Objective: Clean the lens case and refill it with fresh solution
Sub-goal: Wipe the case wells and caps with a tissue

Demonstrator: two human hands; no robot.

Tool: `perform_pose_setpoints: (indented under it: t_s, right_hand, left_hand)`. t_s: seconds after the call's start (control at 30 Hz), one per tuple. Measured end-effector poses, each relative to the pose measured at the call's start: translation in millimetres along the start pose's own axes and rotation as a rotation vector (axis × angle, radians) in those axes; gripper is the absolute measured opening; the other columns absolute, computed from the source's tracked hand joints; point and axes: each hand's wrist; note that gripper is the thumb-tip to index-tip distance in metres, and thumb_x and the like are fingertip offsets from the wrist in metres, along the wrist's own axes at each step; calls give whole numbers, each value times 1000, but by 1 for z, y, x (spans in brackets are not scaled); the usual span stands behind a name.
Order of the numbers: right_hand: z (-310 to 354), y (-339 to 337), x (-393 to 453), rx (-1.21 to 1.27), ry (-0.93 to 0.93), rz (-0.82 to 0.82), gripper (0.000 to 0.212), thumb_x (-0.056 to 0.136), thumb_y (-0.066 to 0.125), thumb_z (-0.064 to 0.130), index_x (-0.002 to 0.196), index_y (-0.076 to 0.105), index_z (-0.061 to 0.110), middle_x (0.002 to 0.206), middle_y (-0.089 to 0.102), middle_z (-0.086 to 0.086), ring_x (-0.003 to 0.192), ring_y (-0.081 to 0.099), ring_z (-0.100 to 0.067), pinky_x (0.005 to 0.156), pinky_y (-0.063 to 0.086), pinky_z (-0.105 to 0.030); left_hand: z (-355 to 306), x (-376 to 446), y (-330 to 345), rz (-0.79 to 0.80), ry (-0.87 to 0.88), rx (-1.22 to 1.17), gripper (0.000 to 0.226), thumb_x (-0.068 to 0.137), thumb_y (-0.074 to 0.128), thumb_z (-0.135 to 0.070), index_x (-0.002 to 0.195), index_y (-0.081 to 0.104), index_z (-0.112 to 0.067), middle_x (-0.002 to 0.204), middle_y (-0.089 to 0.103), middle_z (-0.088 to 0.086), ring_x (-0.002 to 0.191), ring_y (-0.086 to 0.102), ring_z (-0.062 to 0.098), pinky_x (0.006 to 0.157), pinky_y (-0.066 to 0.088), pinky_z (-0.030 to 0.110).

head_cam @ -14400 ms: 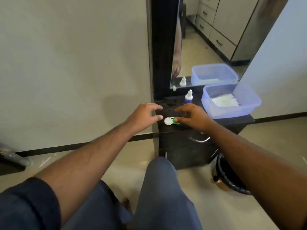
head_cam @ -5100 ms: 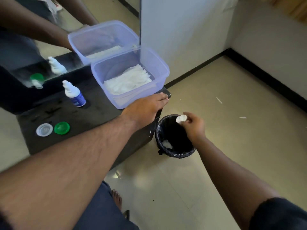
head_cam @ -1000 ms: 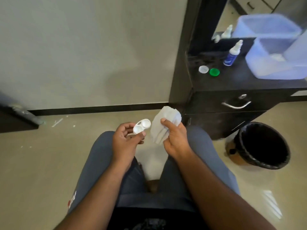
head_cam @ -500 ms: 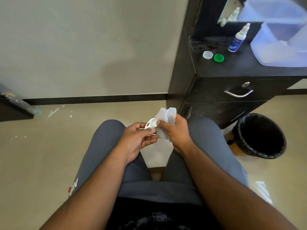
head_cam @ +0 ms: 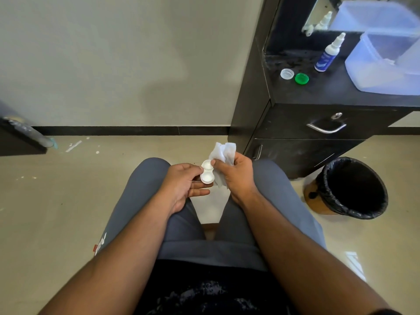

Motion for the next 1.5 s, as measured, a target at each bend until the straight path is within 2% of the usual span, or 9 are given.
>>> perform_pose_setpoints:
  t_s: [0.33, 0.47, 0.67, 0.93, 1.03, 1.1, 1.27, 1.37, 1.5]
  right_hand:
    - [7, -4, -6, -74, -154, 64, 9, 82, 72, 17, 91, 70, 15, 82, 68, 2, 77, 64, -6, 65, 53, -18]
    - [-2, 3, -4, -312, -315, 141, 23, 80, 74, 17, 100, 72, 7, 99, 60, 3, 91, 59, -7, 70, 47, -10]
    - [-4, 6, -4, -623, -463, 170, 18, 80, 74, 27, 76, 75, 10, 137, 46, 4, 101, 50, -11, 78, 48, -22]
    - [0, 10, -8, -745, -557, 229, 14, 83, 72, 20, 84, 77, 8, 137, 45, 2, 105, 42, -8, 77, 37, -12]
    - [2, 8, -9, -723, -485, 288, 24, 85, 70, 16, 105, 70, 3, 133, 45, 0, 110, 46, -13, 82, 50, -24]
    - [4, 7, -8, -662, -446, 281, 22, 85, 69, 16, 104, 69, 5, 131, 47, 0, 113, 47, -15, 86, 50, -27]
    - [4, -2, -4, 252, 113, 4, 27, 89, 63, 23, 113, 62, 11, 105, 68, -11, 95, 66, -25, 83, 54, -39]
    - [4, -3, -5, 95, 130, -31, 40, 89, 62, 34, 123, 56, 13, 108, 67, -7, 96, 67, -23, 83, 56, -40]
    - [2, -5, -7, -247, -110, -16, 22, 90, 63, 23, 109, 63, 12, 97, 67, 1, 88, 63, -11, 75, 50, -19]
  left_hand:
    - [-3, 11, -5, -129, 80, -157, 9, 85, 67, -3, 80, 59, -1, 76, 72, 18, 65, 72, 28, 59, 62, 36]
    - [-5, 16, -4, -159, 112, -196, 7, 89, 58, -3, 83, 60, 0, 81, 71, 18, 65, 71, 26, 61, 61, 35]
    - [-5, 16, -5, -172, 118, -160, 11, 87, 59, -6, 93, 63, 3, 86, 72, 18, 75, 73, 28, 61, 59, 32]
    - [-3, 14, -9, -144, 87, -80, 9, 84, 67, -3, 88, 63, 4, 83, 71, 18, 66, 71, 26, 58, 58, 31]
    - [-2, 14, -9, -154, 99, -45, 5, 83, 67, 0, 81, 64, 3, 81, 69, 19, 64, 71, 27, 59, 60, 34]
    - [-3, 12, -9, -141, 101, -73, 8, 84, 66, 1, 77, 62, 2, 78, 70, 18, 60, 70, 27, 59, 60, 34]
    - [-9, 13, -15, -121, 93, -259, 15, 88, 60, 2, 76, 54, -5, 87, 70, 19, 70, 72, 29, 60, 61, 37]
    - [-9, 11, -14, -30, 66, -259, 8, 92, 54, -2, 86, 52, -8, 95, 73, 21, 80, 72, 35, 61, 61, 38]
    - [-10, 10, -11, 25, 54, -236, 16, 91, 53, -1, 80, 48, -11, 94, 73, 21, 76, 72, 38, 54, 59, 35]
Point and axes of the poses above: each hand's wrist, its own x-axis towards the middle knuckle, its own y-axis out of the palm, z = x × y
